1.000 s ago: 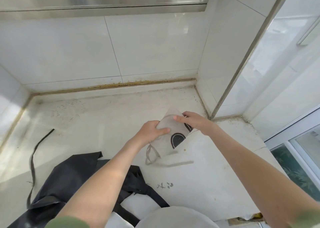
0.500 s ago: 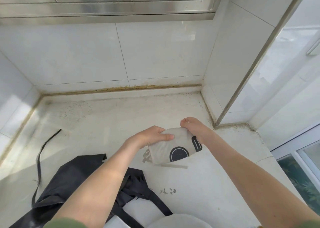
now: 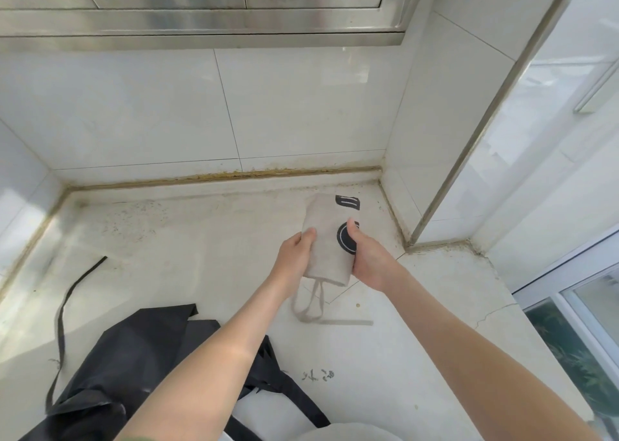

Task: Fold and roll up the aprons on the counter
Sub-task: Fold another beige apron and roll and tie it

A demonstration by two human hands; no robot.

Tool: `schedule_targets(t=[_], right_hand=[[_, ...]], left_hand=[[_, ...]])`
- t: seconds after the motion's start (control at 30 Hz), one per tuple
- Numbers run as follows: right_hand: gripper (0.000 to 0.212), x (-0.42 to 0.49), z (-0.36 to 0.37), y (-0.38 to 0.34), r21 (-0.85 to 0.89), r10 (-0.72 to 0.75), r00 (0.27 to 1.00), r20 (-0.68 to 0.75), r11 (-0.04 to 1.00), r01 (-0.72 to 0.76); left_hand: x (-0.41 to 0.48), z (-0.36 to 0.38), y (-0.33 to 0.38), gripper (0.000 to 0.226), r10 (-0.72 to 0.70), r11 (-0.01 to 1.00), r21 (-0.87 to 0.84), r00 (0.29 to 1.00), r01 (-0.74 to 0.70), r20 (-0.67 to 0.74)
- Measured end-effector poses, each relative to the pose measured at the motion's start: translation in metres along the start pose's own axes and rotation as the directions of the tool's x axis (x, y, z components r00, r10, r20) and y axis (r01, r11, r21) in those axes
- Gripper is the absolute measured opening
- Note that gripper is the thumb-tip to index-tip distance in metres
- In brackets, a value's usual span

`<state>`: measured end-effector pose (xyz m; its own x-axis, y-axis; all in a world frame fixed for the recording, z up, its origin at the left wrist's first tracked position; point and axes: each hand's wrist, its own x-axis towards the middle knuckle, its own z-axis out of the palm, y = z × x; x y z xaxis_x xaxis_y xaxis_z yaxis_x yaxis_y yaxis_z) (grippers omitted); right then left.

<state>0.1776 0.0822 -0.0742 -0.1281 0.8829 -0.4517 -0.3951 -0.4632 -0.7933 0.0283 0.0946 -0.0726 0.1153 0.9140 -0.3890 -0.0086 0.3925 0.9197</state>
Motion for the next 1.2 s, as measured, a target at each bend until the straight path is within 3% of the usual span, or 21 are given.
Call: schedule_targets(t=[0.13, 0.27, 0.37, 0.47, 0.57, 0.67, 0.83, 0.93, 1.07, 1.2], right_hand=[[0.038, 0.001, 0.002, 0.003, -0.169, -0.103, 0.99, -0.098, 0.982, 0.086], [0.031, -0.005, 0.004, 0.001, -0.273, -0.114, 0.991, -0.066, 0.958, 0.092], [0.045, -0.008, 0.007, -0.001, -0.235, -0.128, 0.99, -0.057, 0.966, 0.111], [0.066, -0.012, 0.001, -0.002, -0.19, -0.175, 0.982, 0.071, 0.964, 0.186], [0.052, -0.014, -0.002, -0.005, -0.175, -0.255, 0.941, 0.223, 0.939, 0.296], [0.04, -0.015, -0.001, -0.011, -0.238, -0.242, 0.921, 0.305, 0.917, 0.32], [0.069, -0.013, 0.001, -0.02, -0.455, -0.102, 0.947, 0.303, 0.858, 0.239], [0.086, -0.013, 0.009, -0.024, -0.658, -0.064, 0.974, 0.218, 0.727, 0.195], [0.075, -0.013, 0.02, -0.029, -0.781, -0.18, 0.977, 0.117, 0.59, 0.202], [0.061, -0.007, 0.031, -0.03, -0.734, -0.305, 0.947, 0.101, 0.62, 0.278]], left_hand=[[0.003, 0.0, 0.009, 0.03, -0.134, 0.991, -0.009, 0.99, 0.135, 0.033], [0.007, 0.001, 0.01, 0.048, -0.123, 0.991, 0.047, 0.992, 0.121, 0.03], [0.006, 0.005, 0.008, 0.041, -0.138, 0.989, -0.045, 0.99, 0.138, 0.002], [0.005, 0.004, 0.013, 0.035, -0.202, 0.964, -0.169, 0.979, 0.204, 0.025], [0.004, -0.001, 0.02, 0.036, -0.257, 0.927, -0.263, 0.964, 0.266, 0.069], [0.007, -0.005, 0.024, 0.039, -0.27, 0.907, -0.304, 0.957, 0.29, 0.108], [0.007, -0.013, 0.027, 0.042, -0.311, 0.911, -0.243, 0.942, 0.333, 0.124], [0.01, -0.017, 0.029, 0.041, -0.328, 0.91, -0.217, 0.934, 0.352, 0.138], [0.006, -0.017, 0.029, 0.043, -0.36, 0.881, -0.229, 0.9, 0.415, 0.247], [0.007, -0.018, 0.034, 0.062, -0.249, 0.881, -0.318, 0.916, 0.349, 0.315]])
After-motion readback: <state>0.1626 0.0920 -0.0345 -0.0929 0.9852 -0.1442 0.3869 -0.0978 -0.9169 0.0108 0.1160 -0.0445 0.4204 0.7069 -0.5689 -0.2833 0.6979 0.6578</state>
